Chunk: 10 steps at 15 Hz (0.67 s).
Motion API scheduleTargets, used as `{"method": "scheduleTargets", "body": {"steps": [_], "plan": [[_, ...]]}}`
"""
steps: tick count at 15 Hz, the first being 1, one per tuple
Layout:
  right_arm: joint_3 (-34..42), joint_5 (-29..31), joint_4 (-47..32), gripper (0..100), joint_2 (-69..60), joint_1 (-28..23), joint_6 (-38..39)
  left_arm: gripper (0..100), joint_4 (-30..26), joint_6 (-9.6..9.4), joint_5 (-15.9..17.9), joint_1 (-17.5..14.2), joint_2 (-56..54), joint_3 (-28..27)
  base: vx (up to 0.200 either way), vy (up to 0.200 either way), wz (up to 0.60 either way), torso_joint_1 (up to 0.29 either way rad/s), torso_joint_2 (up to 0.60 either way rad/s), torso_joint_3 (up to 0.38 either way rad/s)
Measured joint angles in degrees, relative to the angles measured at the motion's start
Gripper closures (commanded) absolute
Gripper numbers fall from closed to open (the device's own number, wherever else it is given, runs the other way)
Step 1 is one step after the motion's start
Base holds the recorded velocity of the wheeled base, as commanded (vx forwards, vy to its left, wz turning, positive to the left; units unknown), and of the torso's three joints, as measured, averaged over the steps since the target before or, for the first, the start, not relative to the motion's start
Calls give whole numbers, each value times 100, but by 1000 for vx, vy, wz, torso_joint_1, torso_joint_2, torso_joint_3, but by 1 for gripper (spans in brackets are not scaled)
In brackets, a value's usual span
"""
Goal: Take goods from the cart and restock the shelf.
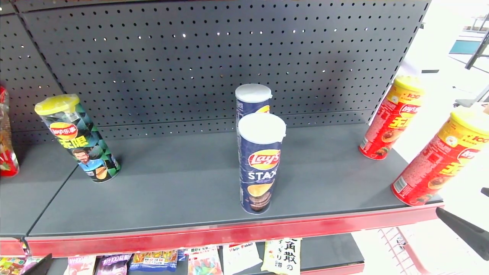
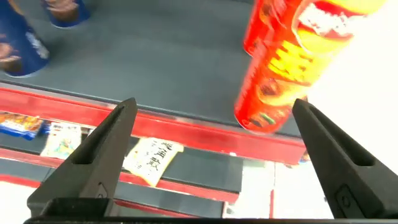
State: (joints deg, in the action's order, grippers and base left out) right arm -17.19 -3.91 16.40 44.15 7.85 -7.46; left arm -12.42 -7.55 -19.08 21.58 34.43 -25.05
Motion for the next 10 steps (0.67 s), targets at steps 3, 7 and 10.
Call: {"method": "scheduleTargets", "body": {"steps": [3,7,10], "plan": [[55,-2,-6,0,-13,-77,-6,0,0,-2,0,-26,-133,15,-200,0,0,12,4,-1],[93,-2,2,0,-24,-85,-39,0,-6,-2,9,-30,-243,48,-100,0,0,0,-1,5],[85,-2,2,0,-28,-85,-48,0,-6,-4,12,-26,-345,89,0,-133,0,0,2,-2]]}}
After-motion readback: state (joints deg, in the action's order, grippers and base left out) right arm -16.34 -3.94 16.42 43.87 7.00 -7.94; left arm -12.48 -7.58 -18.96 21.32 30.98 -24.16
